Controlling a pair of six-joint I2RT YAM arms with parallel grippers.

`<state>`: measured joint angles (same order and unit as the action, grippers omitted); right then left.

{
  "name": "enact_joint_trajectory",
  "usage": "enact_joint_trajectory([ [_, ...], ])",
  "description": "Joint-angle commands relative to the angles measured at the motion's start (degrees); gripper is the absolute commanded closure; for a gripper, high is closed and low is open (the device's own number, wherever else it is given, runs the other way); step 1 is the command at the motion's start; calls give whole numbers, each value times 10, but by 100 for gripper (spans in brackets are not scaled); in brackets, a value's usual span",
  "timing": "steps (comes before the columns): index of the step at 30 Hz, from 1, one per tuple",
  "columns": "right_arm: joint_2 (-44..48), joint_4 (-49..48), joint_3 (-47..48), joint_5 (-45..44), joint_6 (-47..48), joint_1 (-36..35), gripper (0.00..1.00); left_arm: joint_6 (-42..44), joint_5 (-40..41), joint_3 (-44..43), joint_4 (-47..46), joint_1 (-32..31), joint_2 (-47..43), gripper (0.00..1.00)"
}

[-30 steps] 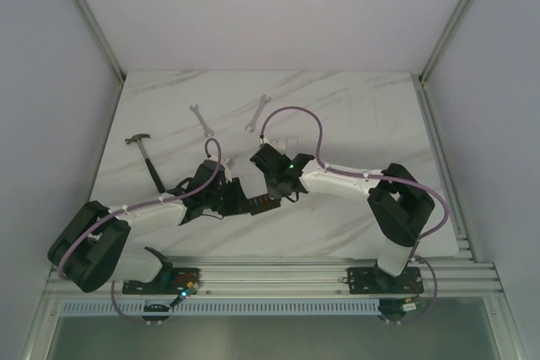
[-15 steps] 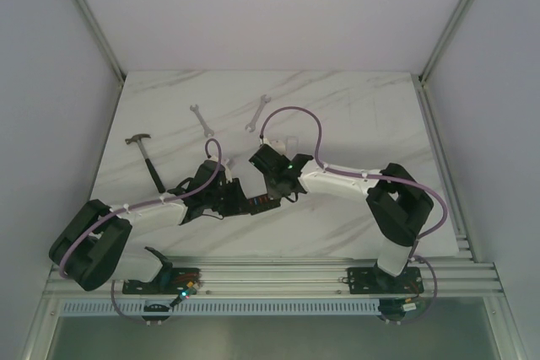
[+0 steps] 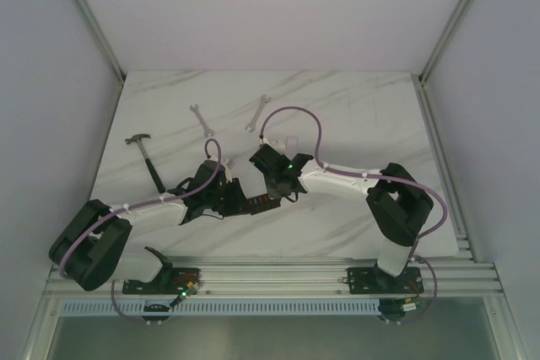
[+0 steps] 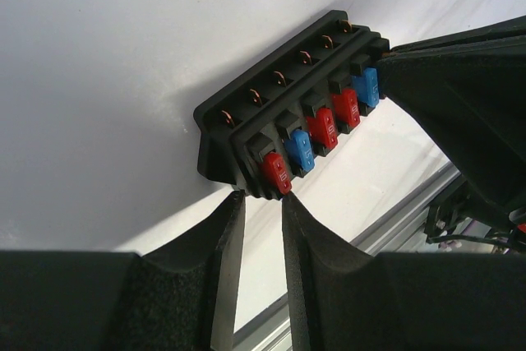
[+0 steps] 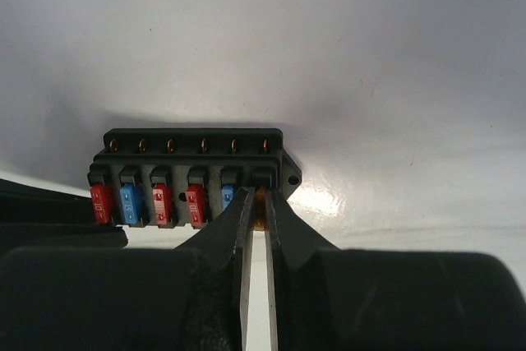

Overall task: Snap on the fuse box
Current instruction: Install the fuse at the fuse box base.

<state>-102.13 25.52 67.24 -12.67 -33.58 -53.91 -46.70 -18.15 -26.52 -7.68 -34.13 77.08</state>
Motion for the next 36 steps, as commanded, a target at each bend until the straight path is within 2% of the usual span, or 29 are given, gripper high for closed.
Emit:
enact_joint_trajectory([
  [1,-49,91,-21,7,10,-1,100,-3,16,3,7,5,-5,66],
  [3,-38,90,1,8,12,-3,96,-3,15,3,7,5,-8,66],
  [6,-29,87,30,3,13,-6,84,-3,15,5,7,5,-13,65],
  [18,0,64,71,-17,8,-8,67,3,12,-1,7,5,-11,64],
  [23,-1,61,76,-25,2,-7,67,4,12,-3,8,5,-11,64],
  [33,-17,72,86,-29,-13,-8,82,6,12,-6,10,4,-9,63],
  [36,-25,84,90,-23,-14,-7,83,6,11,-5,10,5,-7,63],
])
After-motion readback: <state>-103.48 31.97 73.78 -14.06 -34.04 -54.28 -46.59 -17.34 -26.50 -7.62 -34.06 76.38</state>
